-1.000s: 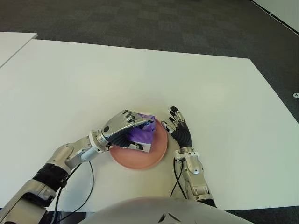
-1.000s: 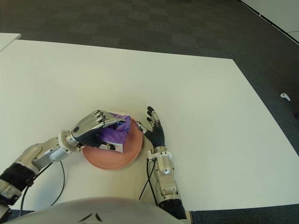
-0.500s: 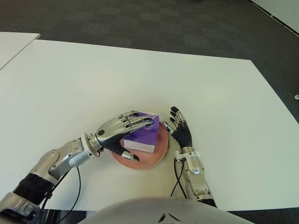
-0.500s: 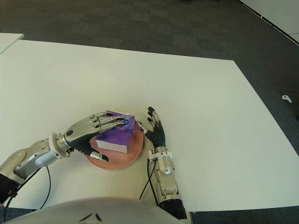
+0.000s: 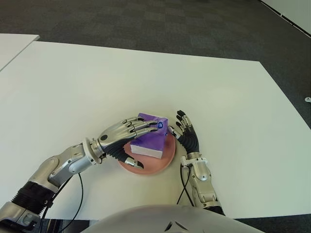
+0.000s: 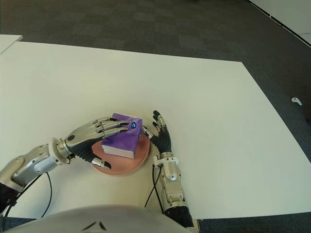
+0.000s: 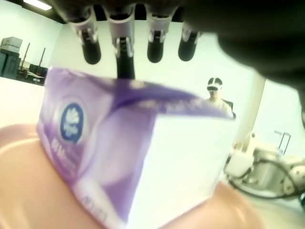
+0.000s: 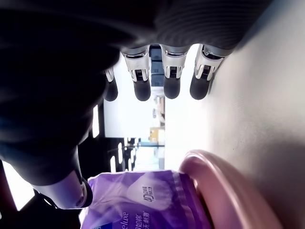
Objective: Put the tissue paper into the plate.
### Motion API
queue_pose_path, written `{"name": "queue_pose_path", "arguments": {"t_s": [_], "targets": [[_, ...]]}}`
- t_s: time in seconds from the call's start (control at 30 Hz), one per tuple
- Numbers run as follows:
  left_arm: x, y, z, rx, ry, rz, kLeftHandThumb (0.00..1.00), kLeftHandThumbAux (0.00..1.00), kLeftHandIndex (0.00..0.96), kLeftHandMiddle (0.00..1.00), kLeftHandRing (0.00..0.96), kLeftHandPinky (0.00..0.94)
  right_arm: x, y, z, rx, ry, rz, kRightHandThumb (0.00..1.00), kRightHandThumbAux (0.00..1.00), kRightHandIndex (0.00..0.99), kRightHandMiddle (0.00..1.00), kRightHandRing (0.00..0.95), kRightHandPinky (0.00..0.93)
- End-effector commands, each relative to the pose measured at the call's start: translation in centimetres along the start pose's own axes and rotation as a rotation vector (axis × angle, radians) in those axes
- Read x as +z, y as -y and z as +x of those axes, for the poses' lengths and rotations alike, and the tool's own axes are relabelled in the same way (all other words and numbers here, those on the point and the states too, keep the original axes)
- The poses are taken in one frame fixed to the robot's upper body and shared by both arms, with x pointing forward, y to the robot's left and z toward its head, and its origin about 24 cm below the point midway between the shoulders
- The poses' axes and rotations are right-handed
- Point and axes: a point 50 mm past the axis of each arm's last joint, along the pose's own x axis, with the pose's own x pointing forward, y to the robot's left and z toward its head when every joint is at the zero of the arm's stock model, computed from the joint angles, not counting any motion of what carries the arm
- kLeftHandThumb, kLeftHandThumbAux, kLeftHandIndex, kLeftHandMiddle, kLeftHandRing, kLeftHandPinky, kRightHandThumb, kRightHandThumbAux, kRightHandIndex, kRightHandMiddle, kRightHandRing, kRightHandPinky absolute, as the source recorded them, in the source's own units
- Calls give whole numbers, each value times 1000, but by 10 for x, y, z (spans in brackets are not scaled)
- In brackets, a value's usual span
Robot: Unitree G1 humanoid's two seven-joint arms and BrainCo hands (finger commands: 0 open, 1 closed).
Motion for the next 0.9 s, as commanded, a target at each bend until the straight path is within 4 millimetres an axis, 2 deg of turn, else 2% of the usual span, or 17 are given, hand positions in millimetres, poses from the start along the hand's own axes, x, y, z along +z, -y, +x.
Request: {"name": "queue_pose_path", "arguments": {"t_s": [0.03,0.1,0.17,0.23,0.3,0.37,0.4,0.47,0.57,0.63,0.7,0.9], "targets": [[-2,-12,-3,16,-21,-69,123,285,0,0,0,0,-42,1,-25,-11,-240,7,0,711,0,25,6,8],[-5,-39,-3,70,-29,-155,129,277,0,0,0,0,-42,1,-25,-7,-236,5,0,711,0,24,5,7],[-7,-56,-4,101,-25,-239,137,267,0,0,0,0,-42,1,-26,-3,-234,4,0,706,0,22,3,4],[-16,-54,-7,172,-81,-406,141,266,0,0,0,0,-42,0,-26,2,-235,6,0,703,0,20,1,2],[-23,-54,-8,215,-121,-498,138,279,0,0,0,0,-42,0,-26,4,-235,7,0,696,0,16,0,0],[-35,-61,-11,261,-176,-536,136,287,0,0,0,0,-42,0,-26,5,-237,9,0,692,0,14,0,0],[-40,-70,-6,330,-195,-564,90,301,0,0,0,0,-42,0,-26,6,-238,9,0,689,0,14,0,0],[-37,-88,4,479,-171,-621,109,295,0,0,0,0,-42,-1,-25,6,-239,10,0,684,0,12,0,0],[-29,-98,-22,662,-118,-684,122,282,0,0,0,0,-42,-2,-25,7,-239,12,0,680,0,12,0,0],[-32,-96,-31,715,-113,-719,123,277,0,0,0,0,-42,-2,-25,8,-239,13,0,679,0,11,0,0],[-40,-103,-45,798,-133,-766,110,286,0,0,0,0,-42,-2,-25,8,-239,17,0,680,0,11,0,0],[-55,-111,-53,929,-175,-830,46,350,0,0,0,0,-41,-3,-26,9,-238,19,0,687,0,10,0,0]]}}
